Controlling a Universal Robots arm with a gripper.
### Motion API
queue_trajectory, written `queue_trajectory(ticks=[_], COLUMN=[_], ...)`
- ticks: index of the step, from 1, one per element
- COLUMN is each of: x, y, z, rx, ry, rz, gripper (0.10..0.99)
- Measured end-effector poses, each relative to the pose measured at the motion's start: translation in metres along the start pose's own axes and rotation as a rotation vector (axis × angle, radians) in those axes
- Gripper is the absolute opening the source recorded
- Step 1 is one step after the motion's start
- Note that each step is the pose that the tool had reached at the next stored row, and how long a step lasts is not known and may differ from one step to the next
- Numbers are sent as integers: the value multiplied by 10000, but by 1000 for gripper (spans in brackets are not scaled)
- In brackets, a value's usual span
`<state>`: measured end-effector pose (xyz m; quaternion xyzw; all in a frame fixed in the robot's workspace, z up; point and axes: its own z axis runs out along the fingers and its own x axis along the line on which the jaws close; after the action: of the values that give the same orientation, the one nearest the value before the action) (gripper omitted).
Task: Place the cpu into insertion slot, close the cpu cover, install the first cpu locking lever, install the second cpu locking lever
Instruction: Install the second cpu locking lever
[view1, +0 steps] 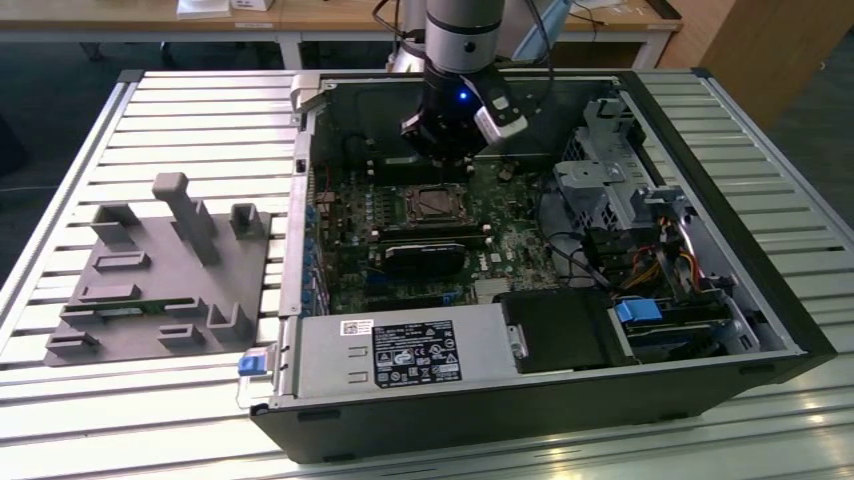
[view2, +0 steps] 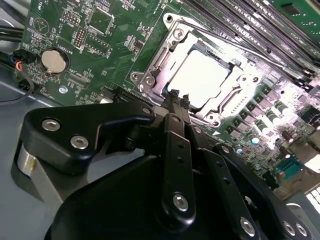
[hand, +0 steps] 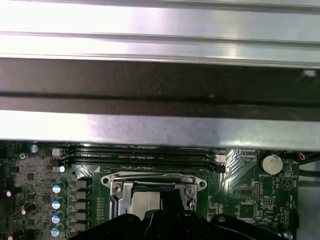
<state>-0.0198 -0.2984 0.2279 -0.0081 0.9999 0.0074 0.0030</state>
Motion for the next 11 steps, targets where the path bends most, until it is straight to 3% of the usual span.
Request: queue_trajectory(ticks=[4, 11], x=[1, 5], y=[-24, -142], z=[-10, -12], rx=[-2, 0], ry=[-1, 0], rz=[-1, -1], gripper=[106, 106])
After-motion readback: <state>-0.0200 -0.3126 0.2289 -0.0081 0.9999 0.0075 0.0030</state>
